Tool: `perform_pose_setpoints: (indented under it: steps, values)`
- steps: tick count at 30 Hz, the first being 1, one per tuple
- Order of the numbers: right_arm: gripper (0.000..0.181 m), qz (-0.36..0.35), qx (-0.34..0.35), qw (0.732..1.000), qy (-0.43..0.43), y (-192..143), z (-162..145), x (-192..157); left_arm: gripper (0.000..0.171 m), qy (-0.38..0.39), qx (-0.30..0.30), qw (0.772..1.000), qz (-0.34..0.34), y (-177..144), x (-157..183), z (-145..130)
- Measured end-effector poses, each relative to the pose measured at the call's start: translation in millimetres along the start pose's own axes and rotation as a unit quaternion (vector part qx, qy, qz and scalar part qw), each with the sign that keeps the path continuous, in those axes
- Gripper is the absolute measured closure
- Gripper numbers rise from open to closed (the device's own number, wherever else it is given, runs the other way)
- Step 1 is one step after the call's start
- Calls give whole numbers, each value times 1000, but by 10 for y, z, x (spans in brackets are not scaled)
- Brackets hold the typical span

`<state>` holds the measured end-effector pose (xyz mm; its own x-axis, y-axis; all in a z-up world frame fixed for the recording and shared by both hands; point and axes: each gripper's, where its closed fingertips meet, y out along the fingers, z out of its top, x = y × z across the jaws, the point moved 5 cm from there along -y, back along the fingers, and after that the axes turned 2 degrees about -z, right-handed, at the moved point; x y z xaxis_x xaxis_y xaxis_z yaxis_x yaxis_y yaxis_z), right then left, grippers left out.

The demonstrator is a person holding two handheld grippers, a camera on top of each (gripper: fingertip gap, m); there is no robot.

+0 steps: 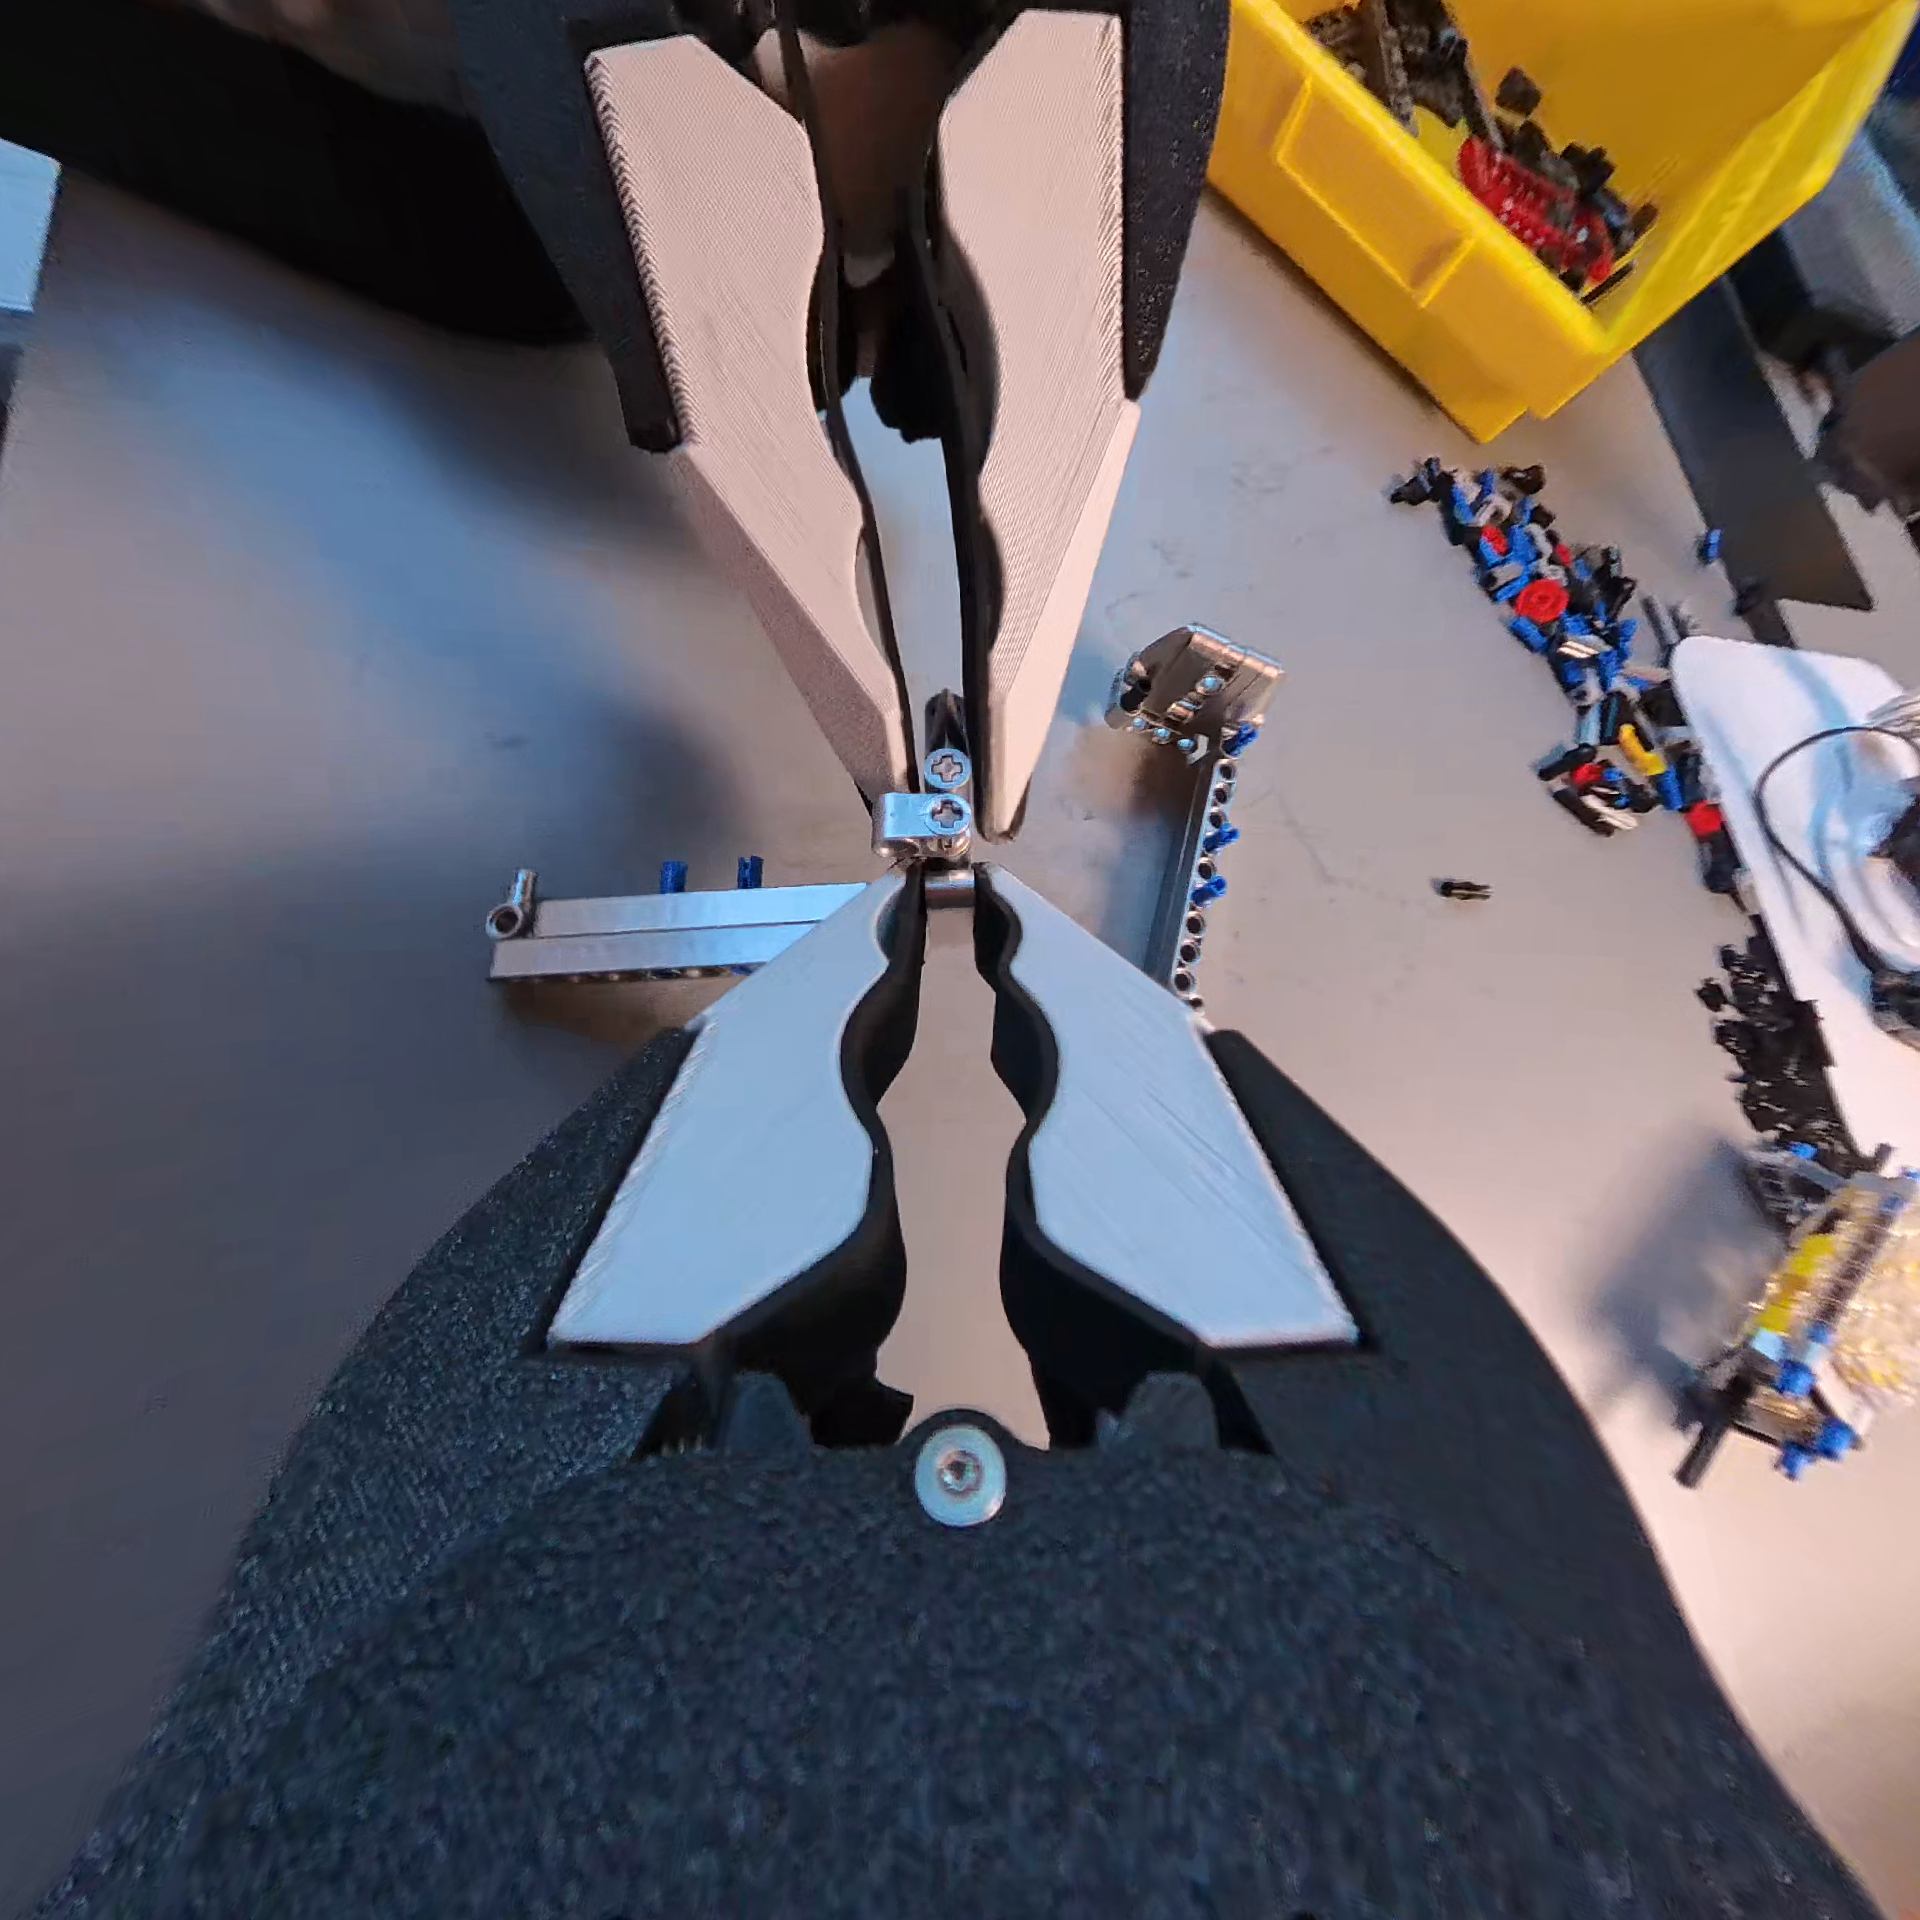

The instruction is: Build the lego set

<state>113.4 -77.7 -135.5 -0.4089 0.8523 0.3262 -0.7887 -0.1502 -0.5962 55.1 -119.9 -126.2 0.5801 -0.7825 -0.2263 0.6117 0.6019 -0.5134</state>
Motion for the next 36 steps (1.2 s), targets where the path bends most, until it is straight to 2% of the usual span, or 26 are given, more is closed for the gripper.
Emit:
perform_pose_setpoints:
  steps: [2, 3, 5, 7, 9, 11, 14, 17, 20, 22, 23, 27, 30, 31, 33, 36]
  values:
    - [175, -46, 10, 999, -4, -33, -14, 57, 158, -37, 26, 999, 16, -46, -87, 30]
    - [175, -72, 14, 997, -9, -61, -28, 92, 147, -67, 43, 997, 13, -84, -137, 45]
    - [175, -124, 33, 992, -18, -138, -29, 151, 135, -155, 77, 985, -3, -158, -259, 41]
    - [175, -163, 61, 984, -22, -222, 14, 180, 126, -253, 99, 960, -65, -172, -300, -6]
    - [174, -202, 90, 975, -31, -295, 85, 198, 120, -316, 94, 934, -137, -105, -240, -68]
    - [175, -243, 111, 962, -50, -344, 153, 207, 128, -316, 81, 930, -167, -15, -144, -82]
    - [174, -299, 124, 942, -93, -390, 223, 191, 159, -269, 68, 950, -144, 60, -74, -39]
    - [174, -325, 121, 929, -127, -415, 249, 151, 165, -274, 71, 950, -135, 57, -97, -17]
    - [173, -325, 100, 930, -140, -394, 208, 121, 166, -291, 64, 945, -135, 23, -139, -61]
    - [169, -306, 95, 938, -134, -365, 165, 98, 167, -283, 49, 949, -129, 19, -147, -100]
    - [159, -281, 95, 947, -120, -338, 143, 80, 167, -278, 42, 952, -124, 18, -151, -115]
    - [131, -123, 108, 986, -33, -327, 102, -7, 167, -215, -20, 972, -88, 30, -149, -243]
    - [98, 3, 88, 995, 44, -326, 62, -24, 167, -148, -59, 983, -90, 49, -65, -324]
    - [92, 30, 73, 995, 56, -293, 42, -33, 167, -135, -67, 984, -91, 63, -41, -333]
    - [93, 70, 53, 995, 51, -191, 20, -89, 167, -112, -78, 986, -93, 88, 7, -346]
    - [131, 111, 11, 993, 27, -14, -62, -191, 167, -95, -87, 988, -82, 102, 14, -380]
